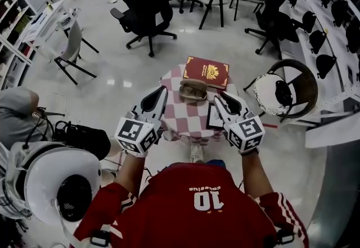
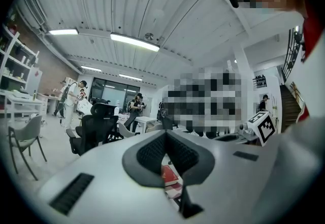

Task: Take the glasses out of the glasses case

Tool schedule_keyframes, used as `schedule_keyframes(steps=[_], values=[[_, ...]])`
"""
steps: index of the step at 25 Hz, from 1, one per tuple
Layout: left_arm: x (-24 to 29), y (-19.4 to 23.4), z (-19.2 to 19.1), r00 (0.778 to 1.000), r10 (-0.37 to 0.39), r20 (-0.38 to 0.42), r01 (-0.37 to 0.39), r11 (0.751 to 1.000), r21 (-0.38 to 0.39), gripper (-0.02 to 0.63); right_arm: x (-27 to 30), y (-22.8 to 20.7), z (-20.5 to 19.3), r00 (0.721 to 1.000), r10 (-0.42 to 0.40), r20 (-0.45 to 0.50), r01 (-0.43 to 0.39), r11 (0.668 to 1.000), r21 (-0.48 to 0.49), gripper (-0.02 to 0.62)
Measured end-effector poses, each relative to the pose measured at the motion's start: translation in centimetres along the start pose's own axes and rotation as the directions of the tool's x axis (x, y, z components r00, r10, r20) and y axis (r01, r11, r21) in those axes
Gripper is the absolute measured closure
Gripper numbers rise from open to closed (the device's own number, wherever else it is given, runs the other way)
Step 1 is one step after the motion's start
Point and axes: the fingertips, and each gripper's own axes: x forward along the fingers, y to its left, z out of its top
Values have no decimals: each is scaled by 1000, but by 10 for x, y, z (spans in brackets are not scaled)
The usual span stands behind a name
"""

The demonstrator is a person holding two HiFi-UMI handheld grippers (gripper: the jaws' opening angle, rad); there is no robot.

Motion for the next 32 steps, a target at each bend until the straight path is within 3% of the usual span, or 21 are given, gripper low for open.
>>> schedule_keyframes(steps=[6, 13, 27, 32], values=[[10, 9, -10, 1000, -5, -13, 5, 1000, 20, 598, 42, -17, -54, 992, -6, -129, 3, 1000, -26, 513], [27, 29, -32, 999, 10, -33, -9, 1000, 16, 598, 88, -36, -117, 960, 3, -279, -18, 999, -50, 514], [54, 68, -70, 990, 94, -107, -96, 995, -18, 598, 183, -54, -212, 894, 41, -447, -76, 995, -62, 514], [54, 86, -82, 981, 138, -137, -142, 990, -23, 598, 213, -61, -251, 862, 39, -505, -107, 988, -107, 514]])
